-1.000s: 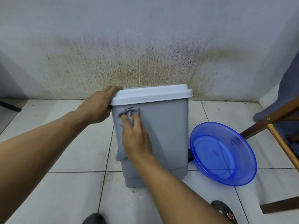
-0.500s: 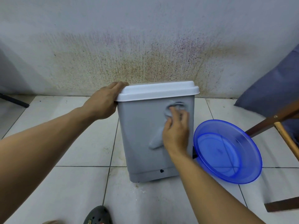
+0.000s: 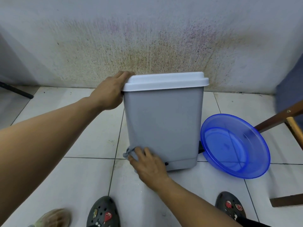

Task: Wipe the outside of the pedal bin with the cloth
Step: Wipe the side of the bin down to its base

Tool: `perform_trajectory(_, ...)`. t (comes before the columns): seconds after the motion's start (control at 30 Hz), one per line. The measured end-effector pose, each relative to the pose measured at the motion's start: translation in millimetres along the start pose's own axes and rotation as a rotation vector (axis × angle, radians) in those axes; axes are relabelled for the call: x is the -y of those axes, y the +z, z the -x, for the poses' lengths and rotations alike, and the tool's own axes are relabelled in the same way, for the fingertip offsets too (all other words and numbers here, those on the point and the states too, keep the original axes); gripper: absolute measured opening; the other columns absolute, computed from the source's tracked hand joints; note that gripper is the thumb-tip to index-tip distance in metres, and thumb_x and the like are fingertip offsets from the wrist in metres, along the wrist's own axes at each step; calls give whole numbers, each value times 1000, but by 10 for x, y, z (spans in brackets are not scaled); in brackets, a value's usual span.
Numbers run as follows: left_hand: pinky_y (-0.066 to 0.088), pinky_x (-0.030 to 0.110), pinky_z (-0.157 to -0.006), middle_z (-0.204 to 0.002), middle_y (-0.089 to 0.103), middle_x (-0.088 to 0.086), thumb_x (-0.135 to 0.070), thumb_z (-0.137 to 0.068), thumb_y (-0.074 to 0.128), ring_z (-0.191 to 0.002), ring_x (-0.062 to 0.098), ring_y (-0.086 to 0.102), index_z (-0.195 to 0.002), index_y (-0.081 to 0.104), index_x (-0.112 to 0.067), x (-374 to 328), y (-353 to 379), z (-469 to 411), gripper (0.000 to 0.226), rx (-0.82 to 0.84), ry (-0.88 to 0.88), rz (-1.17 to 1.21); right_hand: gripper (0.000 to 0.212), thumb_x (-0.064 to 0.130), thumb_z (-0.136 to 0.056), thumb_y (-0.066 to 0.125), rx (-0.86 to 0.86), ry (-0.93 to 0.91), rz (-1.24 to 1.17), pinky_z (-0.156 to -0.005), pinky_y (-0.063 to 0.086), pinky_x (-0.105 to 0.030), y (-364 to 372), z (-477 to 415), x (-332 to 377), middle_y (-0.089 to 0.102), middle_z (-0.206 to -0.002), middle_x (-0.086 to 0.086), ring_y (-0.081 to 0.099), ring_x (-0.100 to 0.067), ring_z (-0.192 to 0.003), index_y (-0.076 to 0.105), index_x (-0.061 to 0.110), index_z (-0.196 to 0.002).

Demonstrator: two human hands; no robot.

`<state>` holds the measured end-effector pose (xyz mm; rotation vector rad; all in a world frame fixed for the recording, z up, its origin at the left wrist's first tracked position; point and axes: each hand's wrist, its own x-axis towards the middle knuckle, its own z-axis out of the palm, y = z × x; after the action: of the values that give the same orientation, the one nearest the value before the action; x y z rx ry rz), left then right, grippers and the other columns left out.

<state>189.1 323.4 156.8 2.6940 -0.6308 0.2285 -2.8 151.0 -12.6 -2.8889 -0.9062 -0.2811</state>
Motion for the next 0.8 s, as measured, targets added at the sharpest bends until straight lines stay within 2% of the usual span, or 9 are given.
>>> perform_trajectory(0.17, 48, 49, -86, -142, 52, 0, 5, -77, 52, -109, 41, 57, -144, 41, -29, 17, -5, 10, 76, -13, 13, 14, 43, 12, -77, 47, 75, -16, 19, -55, 43, -28, 111, 350, 1, 59, -114, -3, 55, -22, -82, 67, 29, -112)
perform_trajectory(0.3, 48, 49, -85, -143, 52, 1, 7, -77, 52, -111, 41, 57, -144, 42, -28, 23, 2, 6, 77, -20, 16, 8, 26, 7, -79, 58, 29, 16, 8, -49, 42, -28, 151, 614, -276, 62, -106, -4, 56, -23, -79, 64, 24, -98)
perform_trajectory(0.43, 46, 48, -86, -143, 52, 2, 7, -77, 53, -113, 41, 56, -143, 42, -29, 14, -1, -5, 76, -26, 14, 0, 28, 7, -78, 50, 48, 112, -22, -45, 49, -30, 97, 946, -681, 61, -112, -8, 61, -27, -87, 65, 22, -96)
perform_trajectory(0.47, 46, 48, -86, -143, 52, 2, 7, -78, 53, -112, 41, 56, -144, 42, -29, 12, -3, -9, 76, -25, 11, -3, 29, 4, -75, 56, 58, 166, -52, -46, 49, -30, 65, 1018, -760, 59, -113, -7, 61, -27, -89, 65, 21, -97)
perform_trajectory(0.53, 47, 49, -85, -143, 52, 2, 7, -78, 53, -112, 42, 56, -144, 42, -28, 11, -5, -11, 77, -17, 10, -9, 45, -5, -65, 69, 89, 334, -142, -47, 46, -27, 15, 1135, -900, 53, -117, -4, 58, -24, -93, 62, 23, -100)
perform_trajectory(0.6, 48, 50, -85, -143, 52, 2, 7, -77, 54, -112, 42, 57, -145, 42, -28, 13, -10, -8, 78, -9, 15, -9, 51, -7, -65, 72, 70, 558, -226, -50, 47, -27, 2, 1223, -994, 46, -121, 0, 55, -20, -92, 57, 26, -102)
perform_trajectory(0.7, 49, 50, -85, -141, 53, 2, 6, -77, 55, -111, 42, 57, -144, 41, -31, 21, 1, -12, 77, -3, 19, -9, 36, -3, -79, 65, -162, 864, -347, -57, 53, -38, 1, 1206, -1077, 44, -118, 1, 57, -23, -85, 55, 23, -102)
perform_trajectory(0.8, 50, 52, -87, -141, 53, 3, 3, -79, 57, -113, 42, 58, -143, 41, -32, 42, 7, -3, 75, -8, 22, -11, 35, -3, -81, 64, -408, 1045, -470, -62, 48, -34, -100, 993, -1134, 45, -115, 0, 57, -25, -82, 56, 21, -106)
